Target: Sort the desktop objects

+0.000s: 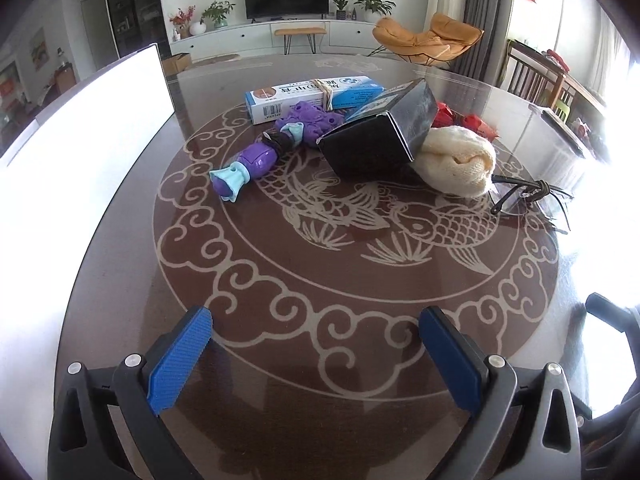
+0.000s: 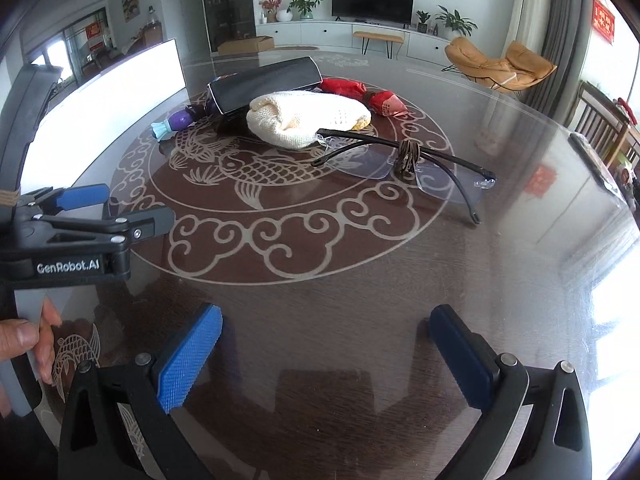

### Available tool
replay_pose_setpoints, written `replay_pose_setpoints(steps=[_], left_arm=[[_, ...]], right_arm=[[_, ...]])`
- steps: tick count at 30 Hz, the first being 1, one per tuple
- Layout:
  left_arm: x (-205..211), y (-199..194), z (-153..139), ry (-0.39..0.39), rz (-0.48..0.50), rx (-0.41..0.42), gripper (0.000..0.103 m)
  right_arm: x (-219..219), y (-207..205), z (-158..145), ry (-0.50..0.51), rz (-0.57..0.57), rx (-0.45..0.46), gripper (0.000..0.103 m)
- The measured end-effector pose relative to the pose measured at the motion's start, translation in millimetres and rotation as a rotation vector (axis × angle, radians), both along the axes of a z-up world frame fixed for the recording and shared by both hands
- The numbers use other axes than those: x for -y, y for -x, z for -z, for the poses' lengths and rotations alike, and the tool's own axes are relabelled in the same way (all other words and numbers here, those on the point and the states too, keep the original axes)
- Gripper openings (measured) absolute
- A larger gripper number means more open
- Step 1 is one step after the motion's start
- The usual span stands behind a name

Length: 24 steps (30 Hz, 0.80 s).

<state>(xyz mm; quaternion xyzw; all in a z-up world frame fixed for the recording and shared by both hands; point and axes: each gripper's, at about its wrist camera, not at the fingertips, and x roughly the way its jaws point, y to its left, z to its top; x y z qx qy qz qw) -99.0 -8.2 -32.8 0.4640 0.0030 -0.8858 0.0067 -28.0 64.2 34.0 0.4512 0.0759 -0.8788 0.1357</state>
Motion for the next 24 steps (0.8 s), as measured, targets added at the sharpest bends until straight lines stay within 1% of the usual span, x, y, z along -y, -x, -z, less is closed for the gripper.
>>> replay_pose_setpoints(steps=[6,24], left_arm=[[-0.6,-3.7,-0.3,0.003,0.006,-0.019,0.103],[-1.1,-2.2,-0.9,0.003,0.006,-0.019,0.103]], right_arm=[[0.0,0.0,-0.1,0.0,0.0,0.0,0.103],[-0.2,0.0,-0.3,0.0,0.0,0.0,0.103]])
